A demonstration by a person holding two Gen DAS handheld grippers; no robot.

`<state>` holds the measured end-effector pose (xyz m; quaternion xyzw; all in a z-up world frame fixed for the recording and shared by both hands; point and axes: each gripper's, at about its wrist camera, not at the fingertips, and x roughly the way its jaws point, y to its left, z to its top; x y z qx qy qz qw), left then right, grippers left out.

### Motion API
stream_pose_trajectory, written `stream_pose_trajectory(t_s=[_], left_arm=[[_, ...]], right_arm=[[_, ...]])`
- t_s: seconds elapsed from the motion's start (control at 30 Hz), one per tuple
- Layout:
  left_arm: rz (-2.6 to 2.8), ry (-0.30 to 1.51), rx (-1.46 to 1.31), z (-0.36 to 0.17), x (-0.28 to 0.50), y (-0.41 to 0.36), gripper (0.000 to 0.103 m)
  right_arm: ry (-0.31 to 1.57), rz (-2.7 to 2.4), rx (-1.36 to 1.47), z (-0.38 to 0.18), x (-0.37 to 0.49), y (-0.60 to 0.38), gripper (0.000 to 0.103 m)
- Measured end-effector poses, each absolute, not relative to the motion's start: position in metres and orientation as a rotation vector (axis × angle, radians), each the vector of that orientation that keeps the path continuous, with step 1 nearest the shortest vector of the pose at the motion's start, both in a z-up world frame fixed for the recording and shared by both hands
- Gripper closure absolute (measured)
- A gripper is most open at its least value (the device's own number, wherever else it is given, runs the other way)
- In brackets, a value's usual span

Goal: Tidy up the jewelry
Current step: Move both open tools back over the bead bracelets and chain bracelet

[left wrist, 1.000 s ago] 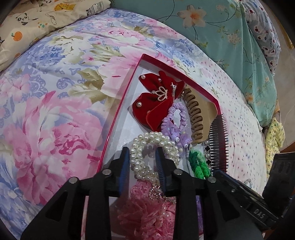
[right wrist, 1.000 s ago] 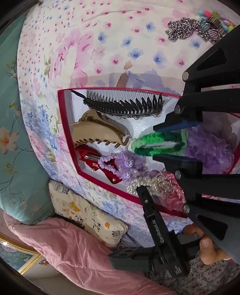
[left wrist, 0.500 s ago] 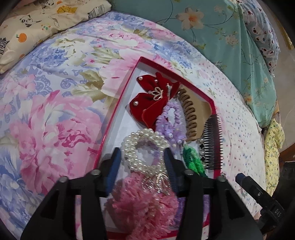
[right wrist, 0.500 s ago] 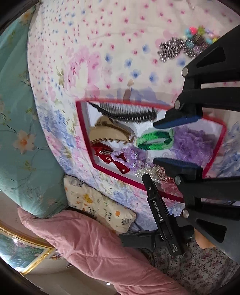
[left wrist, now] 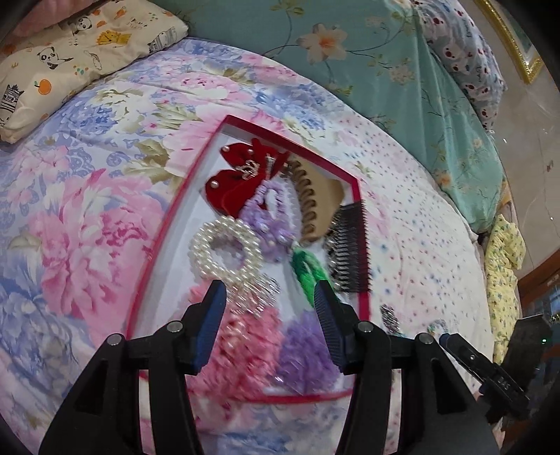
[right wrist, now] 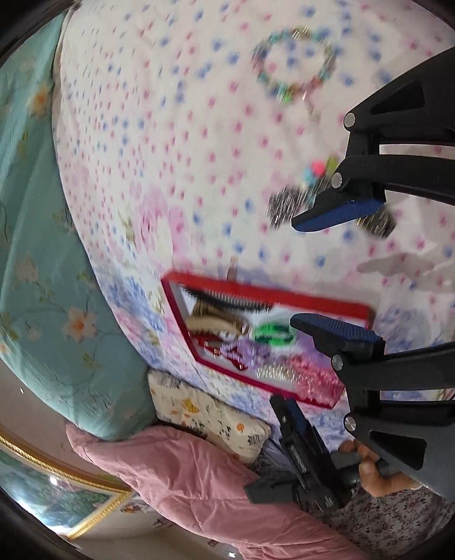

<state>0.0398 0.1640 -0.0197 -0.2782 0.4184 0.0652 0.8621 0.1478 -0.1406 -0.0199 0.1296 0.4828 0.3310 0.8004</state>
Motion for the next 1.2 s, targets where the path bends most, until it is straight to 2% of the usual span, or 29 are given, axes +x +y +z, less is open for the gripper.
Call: stream_pose_trajectory(t_s=[0.43, 0.83, 1.2], left_arm=[[0.040, 0.887, -0.522, -0.001, 0.026, 0.105, 0.052], [-0.063, 0.945, -0.464, -0.008, 0.022, 0.045, 0.052], [-0.124, 1.007, -0.390, -0.018, 0.020, -0.001, 0.052]], right_arm=[[0.995, 0.559, 0.304, -0.017, 0.133, -0.226, 0.030], [0.993, 0.465, 0.336, -0.023, 0.125, -0.272, 0.028], [0.974, 0.462, 0.309, -0.025, 0.121, -0.276, 0.028]])
